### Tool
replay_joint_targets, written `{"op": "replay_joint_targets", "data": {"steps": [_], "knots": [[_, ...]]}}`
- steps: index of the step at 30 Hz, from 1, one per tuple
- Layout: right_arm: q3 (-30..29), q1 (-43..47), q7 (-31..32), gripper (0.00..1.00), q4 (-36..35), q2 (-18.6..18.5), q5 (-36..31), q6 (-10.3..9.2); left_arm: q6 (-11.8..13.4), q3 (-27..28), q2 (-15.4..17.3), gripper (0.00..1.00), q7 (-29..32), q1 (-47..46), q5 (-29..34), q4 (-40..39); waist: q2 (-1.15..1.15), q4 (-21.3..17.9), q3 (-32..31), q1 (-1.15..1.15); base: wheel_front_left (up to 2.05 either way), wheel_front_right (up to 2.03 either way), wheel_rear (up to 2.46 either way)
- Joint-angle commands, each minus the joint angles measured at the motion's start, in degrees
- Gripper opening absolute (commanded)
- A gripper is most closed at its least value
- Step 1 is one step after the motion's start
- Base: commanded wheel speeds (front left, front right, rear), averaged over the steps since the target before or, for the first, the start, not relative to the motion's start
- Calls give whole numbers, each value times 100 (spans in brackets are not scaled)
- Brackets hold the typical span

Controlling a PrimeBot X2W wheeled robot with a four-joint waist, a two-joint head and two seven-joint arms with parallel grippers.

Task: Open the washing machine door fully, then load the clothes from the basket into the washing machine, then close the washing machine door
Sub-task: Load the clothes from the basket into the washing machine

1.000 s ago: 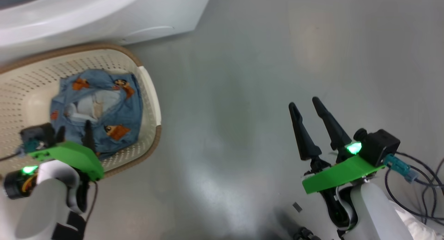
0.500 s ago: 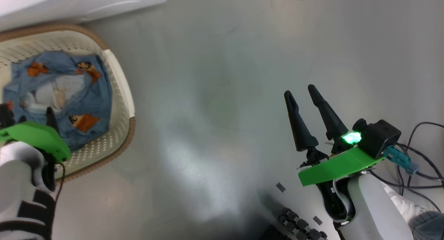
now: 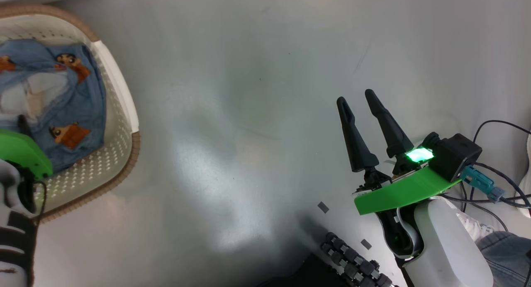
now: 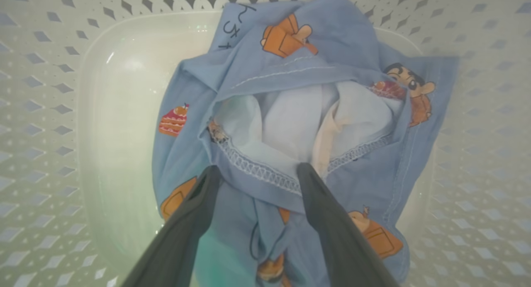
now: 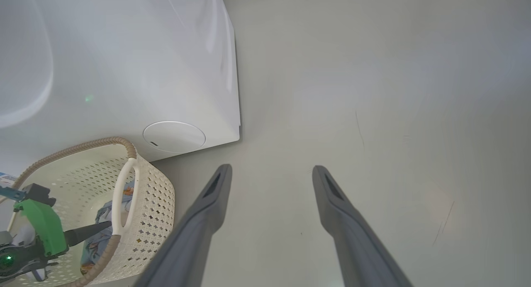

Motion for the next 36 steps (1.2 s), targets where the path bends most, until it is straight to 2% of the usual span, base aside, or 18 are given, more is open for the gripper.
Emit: {"op": "replay_joint_targets", "data": {"steps": [1,31,32,33,34,36], "knots": [[127,142,-27,100,-107,-19,49,9,56,88,230,100,30,74,19,-10,0,-51,72,0,0,0,0],[193,140,-27,100,-221,-18,231,9,258,-339,466,100,104,-538,186,543,0,-274,342,0,0,0,0],[189,142,-27,100,-221,-18,232,9,260,-351,458,93,99,-553,185,555,0,-272,342,0,0,0,0],[188,144,-27,100,-219,-18,234,9,257,-362,453,78,94,-568,183,567,0,-272,342,0,0,0,0],[190,147,-27,100,-221,-18,247,9,246,-382,451,40,76,-591,177,592,0,-275,339,0,0,0,0],[190,149,-27,100,-227,-18,269,9,238,-397,453,12,55,-603,169,619,0,-280,336,0,0,0,0]]}}
